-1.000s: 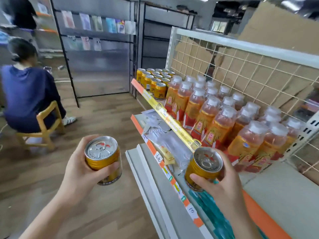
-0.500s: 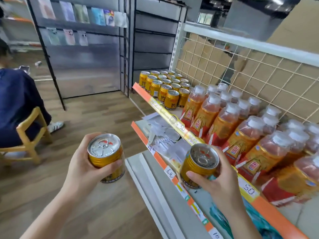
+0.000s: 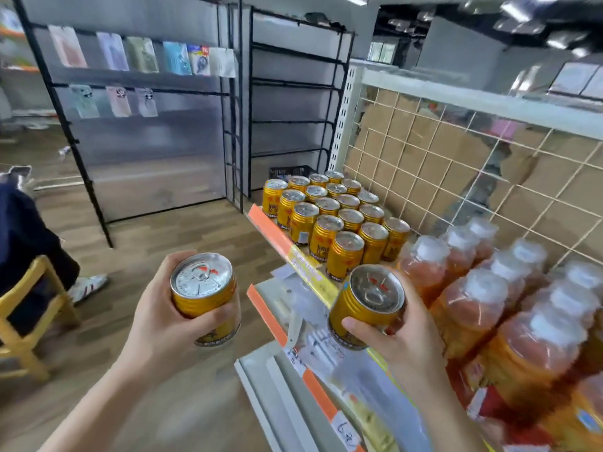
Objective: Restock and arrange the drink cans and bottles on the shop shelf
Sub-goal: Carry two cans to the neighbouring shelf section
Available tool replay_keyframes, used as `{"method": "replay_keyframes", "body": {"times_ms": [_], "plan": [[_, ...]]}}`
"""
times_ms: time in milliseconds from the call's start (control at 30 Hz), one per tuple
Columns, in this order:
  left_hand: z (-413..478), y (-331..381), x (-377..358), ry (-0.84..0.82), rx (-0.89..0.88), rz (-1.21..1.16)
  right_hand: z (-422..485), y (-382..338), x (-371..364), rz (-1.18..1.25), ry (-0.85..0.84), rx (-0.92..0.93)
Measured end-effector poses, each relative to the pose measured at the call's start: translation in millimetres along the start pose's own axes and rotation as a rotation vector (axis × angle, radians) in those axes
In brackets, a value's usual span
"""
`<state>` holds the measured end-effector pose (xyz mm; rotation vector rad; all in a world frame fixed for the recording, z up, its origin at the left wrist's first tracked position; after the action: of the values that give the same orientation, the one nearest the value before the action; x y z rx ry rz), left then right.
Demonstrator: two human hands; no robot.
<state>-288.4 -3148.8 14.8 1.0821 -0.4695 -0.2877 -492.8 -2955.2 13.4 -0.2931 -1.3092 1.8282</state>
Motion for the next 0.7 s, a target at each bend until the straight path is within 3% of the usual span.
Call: {"method": "replay_keyframes", "body": {"times_ms": [367,700], "plan": [[135,-37,-64,-0.169,-0.035,-0.173,105,48,-8,-0.074,0.098,-0.097],[279,-57,-154,-0.628,-0.114,-0.403,165,70,8,-0.247,0.472,-0.175]]}}
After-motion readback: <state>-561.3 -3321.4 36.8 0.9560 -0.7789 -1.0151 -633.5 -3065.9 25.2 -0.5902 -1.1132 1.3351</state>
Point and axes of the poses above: each hand's wrist, its own z-axis towards the middle knuckle, its own x-axis out of the back of the hand, y = z × x, the point moved 10 cm from there along z, towards the middle knuckle, and after that the axes turned 3 degrees about x, right-handed, at the moved point
